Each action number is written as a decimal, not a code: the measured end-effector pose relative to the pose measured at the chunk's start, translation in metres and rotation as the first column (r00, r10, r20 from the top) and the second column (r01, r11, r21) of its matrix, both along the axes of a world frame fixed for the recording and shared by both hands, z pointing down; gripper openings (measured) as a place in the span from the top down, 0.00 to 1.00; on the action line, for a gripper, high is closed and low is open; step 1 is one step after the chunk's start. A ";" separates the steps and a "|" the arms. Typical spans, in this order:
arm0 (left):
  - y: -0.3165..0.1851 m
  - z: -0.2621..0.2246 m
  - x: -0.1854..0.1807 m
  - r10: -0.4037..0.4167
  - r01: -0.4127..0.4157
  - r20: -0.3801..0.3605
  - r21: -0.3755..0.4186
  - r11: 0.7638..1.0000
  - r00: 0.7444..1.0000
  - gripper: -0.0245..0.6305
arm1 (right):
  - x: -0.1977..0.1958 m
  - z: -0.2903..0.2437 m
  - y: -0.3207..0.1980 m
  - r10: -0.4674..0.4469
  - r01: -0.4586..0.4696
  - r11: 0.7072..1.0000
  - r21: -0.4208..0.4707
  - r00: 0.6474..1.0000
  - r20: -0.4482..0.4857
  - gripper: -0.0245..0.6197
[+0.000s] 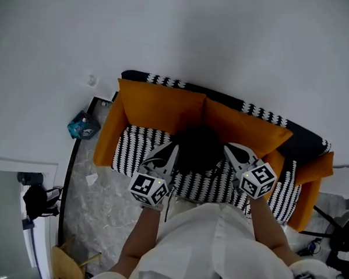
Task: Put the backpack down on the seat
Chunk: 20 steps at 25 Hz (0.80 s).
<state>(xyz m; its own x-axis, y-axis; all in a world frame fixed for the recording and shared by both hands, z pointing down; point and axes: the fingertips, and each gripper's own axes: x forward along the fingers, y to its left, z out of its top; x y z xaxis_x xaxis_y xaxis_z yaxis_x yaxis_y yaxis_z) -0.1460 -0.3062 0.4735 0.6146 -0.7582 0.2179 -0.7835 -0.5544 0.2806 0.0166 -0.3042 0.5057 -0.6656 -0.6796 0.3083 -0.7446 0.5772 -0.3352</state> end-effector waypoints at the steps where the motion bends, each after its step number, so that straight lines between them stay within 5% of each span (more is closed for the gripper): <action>1: -0.001 0.001 -0.005 -0.015 0.015 0.013 0.000 1.000 1.000 0.89 | 0.004 0.001 -0.001 0.011 -0.011 1.000 -0.003 1.000 -0.003 0.93; 6: -0.002 0.008 -0.022 -0.070 0.071 0.032 -0.019 0.997 0.997 0.89 | 0.017 0.005 -0.003 0.049 -0.049 0.999 -0.018 0.999 -0.011 0.93; 20: 0.005 0.007 -0.011 -0.032 0.033 0.019 -0.026 0.999 0.999 0.89 | 0.012 0.007 0.005 0.018 -0.019 1.000 -0.023 1.000 -0.021 0.93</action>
<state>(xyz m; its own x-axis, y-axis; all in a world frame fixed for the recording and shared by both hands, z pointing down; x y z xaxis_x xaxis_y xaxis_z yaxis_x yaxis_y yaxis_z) -0.1573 -0.3007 0.4807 0.5854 -0.7715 0.2490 -0.8062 -0.5214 0.2798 0.0289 -0.2988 0.5123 -0.6464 -0.6840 0.3382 -0.7620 0.5556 -0.3327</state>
